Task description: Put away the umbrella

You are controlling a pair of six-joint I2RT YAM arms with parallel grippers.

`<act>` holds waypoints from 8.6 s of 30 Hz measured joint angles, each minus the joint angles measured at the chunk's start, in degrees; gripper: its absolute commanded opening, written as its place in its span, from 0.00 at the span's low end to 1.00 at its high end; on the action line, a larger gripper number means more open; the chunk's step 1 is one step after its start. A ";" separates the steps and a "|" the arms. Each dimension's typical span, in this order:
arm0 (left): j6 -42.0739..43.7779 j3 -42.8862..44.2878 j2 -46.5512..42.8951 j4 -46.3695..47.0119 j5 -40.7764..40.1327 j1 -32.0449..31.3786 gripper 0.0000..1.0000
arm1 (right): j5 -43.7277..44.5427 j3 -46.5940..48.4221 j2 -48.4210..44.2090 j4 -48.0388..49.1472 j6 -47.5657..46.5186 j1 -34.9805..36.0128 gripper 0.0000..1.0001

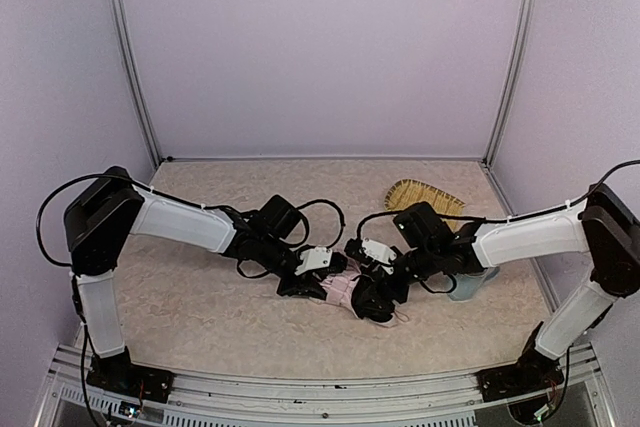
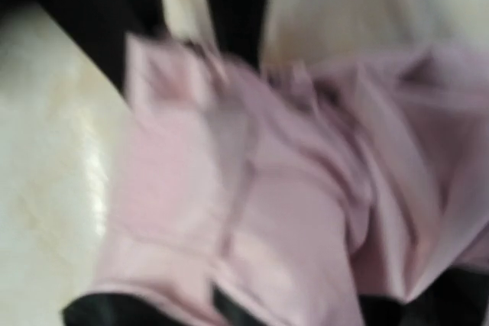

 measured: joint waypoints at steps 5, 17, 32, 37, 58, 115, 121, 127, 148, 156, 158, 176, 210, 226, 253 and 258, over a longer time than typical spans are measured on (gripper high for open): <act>-0.22 0.28 0.22 -0.37 0.26 0.11 0.04 | 1.11 -1.31 5.79 2.73 3.17 0.00 0.84; -2.23 -7.93 -5.16 5.62 -2.95 2.27 0.29 | -4.42 1.81 11.72 4.70 3.37 1.46 0.02; -17.57 -29.38 -33.53 37.90 -18.69 1.77 0.99 | -1.25 12.57 9.27 0.20 5.18 -1.46 0.00; -31.91 -29.86 -40.35 49.22 -17.62 4.09 0.99 | -2.78 20.00 6.49 -3.67 1.14 -4.13 0.00; -36.13 -31.43 -32.46 57.72 -11.76 3.63 0.64 | -6.99 49.55 6.73 -26.21 -11.80 -5.79 0.00; -34.18 -30.18 -22.25 53.51 2.05 9.49 0.00 | -8.70 49.53 4.15 -28.81 -9.81 -7.69 0.00; -30.27 -27.36 -18.36 52.48 -0.13 11.50 0.00 | -14.45 49.53 3.76 -32.04 -10.45 -7.65 0.00; -26.69 -20.24 -11.76 53.66 0.26 13.42 0.00 | -18.23 49.29 3.78 -35.23 -11.34 -4.20 0.00; -18.95 -17.33 -3.21 56.46 15.98 14.58 0.00 | -16.06 17.49 11.80 -14.75 -6.88 5.84 0.00; -11.58 -18.69 -3.26 47.10 7.50 13.94 0.00 | -16.61 17.14 21.81 -6.10 -3.54 5.29 0.00; -10.84 -18.73 -3.23 46.53 4.94 13.94 0.00 | -17.62 17.20 23.02 -4.76 -3.02 4.79 0.00; -21.16 -30.67 -31.61 53.55 -35.91 11.17 0.57 | -34.88 19.89 29.68 -9.51 2.10 -1.22 0.00; 3.52 -33.48 -36.20 29.70 -18.78 -6.14 0.86 | -46.97 35.54 41.99 -35.98 -5.07 -6.47 0.00; 3.87 -29.77 -13.62 36.04 -23.71 -5.16 0.51 | -46.97 36.11 42.29 -35.50 -3.10 -6.56 0.13; 0.26 -3.56 -1.81 8.76 -10.73 -3.06 0.14 | -12.28 5.84 -5.95 -6.99 6.21 -8.85 0.74; 0.02 3.23 2.12 1.46 -4.61 -0.92 0.13 | -7.32 -3.87 -11.10 3.02 2.08 -1.22 0.78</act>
